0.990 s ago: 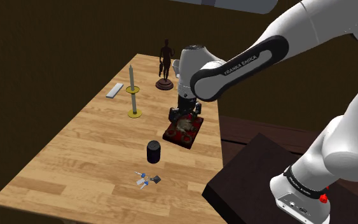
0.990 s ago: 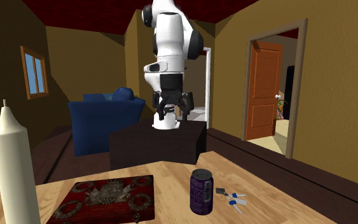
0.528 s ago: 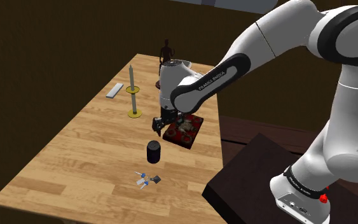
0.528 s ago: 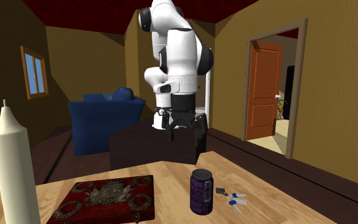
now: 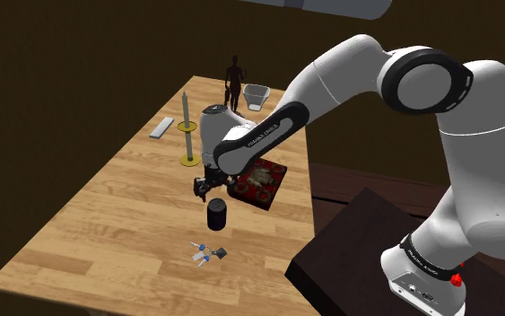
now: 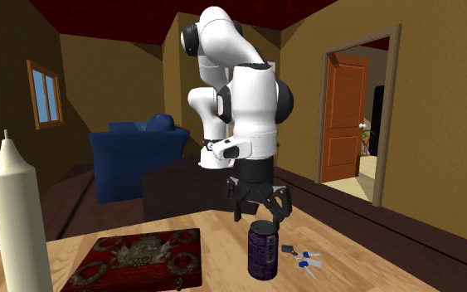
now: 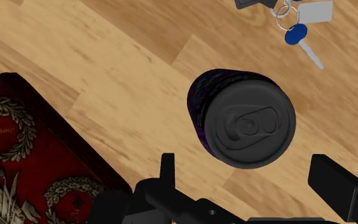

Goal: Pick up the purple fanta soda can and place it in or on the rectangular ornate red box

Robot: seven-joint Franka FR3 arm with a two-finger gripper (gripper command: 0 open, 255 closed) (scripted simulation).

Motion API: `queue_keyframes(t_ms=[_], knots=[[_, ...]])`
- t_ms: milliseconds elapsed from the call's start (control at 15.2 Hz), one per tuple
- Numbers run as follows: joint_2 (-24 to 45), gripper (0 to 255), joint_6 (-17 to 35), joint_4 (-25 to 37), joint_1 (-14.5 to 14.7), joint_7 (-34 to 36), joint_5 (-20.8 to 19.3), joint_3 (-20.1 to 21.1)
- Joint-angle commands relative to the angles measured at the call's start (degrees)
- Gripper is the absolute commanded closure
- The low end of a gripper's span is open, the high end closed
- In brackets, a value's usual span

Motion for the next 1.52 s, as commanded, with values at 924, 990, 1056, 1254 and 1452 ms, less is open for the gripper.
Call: queue_keyframes(t_ms=[924,990,1056,1254,1452], knots=[[5.85,0,3.53,2.36,1.51,1.16,-1.11,-1.06],[5.85,255,3.53,2.36,1.51,1.16,-1.11,-1.06],[5.85,255,3.53,2.36,1.51,1.16,-1.11,-1.06],[5.84,255,3.53,2.35,1.54,1.19,-1.12,-1.05],[5.82,255,3.54,2.31,1.57,1.23,-1.12,-1.05]])
